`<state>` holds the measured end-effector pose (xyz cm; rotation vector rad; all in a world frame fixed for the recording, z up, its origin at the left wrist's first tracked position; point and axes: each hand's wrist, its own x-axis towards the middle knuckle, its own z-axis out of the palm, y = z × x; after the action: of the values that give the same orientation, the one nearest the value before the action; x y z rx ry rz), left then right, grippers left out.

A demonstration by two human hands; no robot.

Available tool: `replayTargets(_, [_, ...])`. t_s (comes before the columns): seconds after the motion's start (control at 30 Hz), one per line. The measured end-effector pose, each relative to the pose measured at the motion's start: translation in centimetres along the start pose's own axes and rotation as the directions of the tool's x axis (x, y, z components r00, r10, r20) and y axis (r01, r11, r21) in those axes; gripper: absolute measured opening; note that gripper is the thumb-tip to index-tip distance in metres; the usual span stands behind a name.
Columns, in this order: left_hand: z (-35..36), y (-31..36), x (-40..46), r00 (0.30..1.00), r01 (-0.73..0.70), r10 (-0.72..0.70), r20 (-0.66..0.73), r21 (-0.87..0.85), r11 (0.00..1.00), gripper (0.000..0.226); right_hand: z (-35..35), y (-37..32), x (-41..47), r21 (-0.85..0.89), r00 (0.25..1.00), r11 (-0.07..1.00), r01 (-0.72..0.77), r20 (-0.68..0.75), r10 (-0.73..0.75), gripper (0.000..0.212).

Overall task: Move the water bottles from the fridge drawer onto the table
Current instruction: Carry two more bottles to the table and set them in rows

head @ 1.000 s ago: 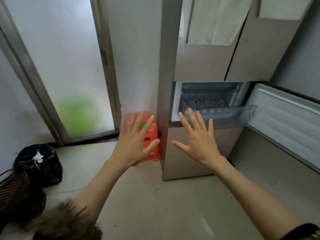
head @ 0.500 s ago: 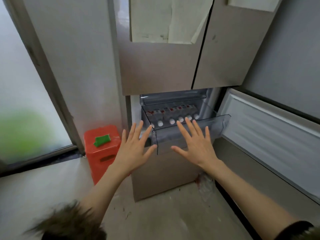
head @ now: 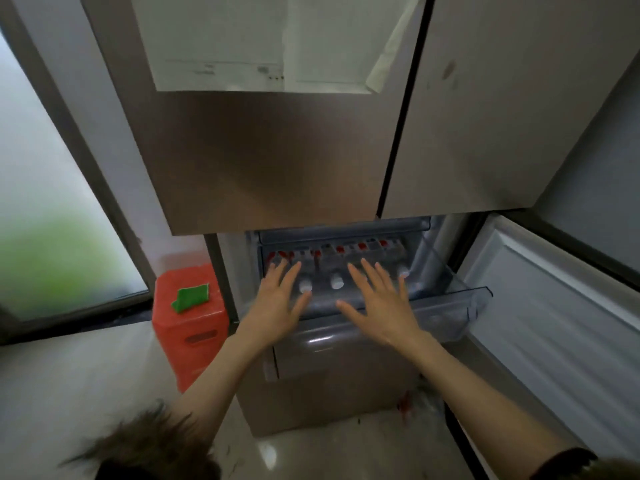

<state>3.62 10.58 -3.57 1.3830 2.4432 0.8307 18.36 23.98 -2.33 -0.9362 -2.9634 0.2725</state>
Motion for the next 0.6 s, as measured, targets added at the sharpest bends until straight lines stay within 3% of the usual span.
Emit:
replayTargets(0.1, [1.8,0.6,3.2,0.996,0.084,-0.084,-0.008,-0.014,0.996,0.060,0.4,1.9,3.2,0.075,0.994,0.996,0.046,0.100,-0.053,0.070])
replayTargets(0.27, [4.7,-0.2,7.0,0.924,0.345,-0.345,0.164,0.027,0.938,0.062,1.6,3.8,8.1,0.278,0.960,0.952,0.127,0.205,-0.188,0.059])
replayTargets(0.33, [5.6,-1.2,8.0,0.881,0.425,-0.423,0.210,0.038,0.904,0.066,2.4,3.9,9.8,0.388,0.929,0.916,0.098,0.294,-0.224,0.055])
replayTargets(0.4, [6.3,-2.0,9.0,0.835,0.513,-0.502,0.224,0.008,0.858,0.069,3.1,3.6,11.5,0.498,0.902,0.867,-0.032,0.388,-0.190,0.048])
replayTargets(0.5, [7.0,-2.8,10.0,0.775,0.616,-0.602,0.190,-0.020,0.787,0.072,4.6,3.0,14.1,0.647,0.851,0.678,-0.349,0.522,-0.060,0.036])
replayTargets(0.6, [7.8,-3.7,11.0,0.719,0.686,-0.673,0.171,-0.022,0.727,0.072,6.8,2.6,15.9,0.720,0.751,0.291,-0.630,0.660,-0.007,0.034])
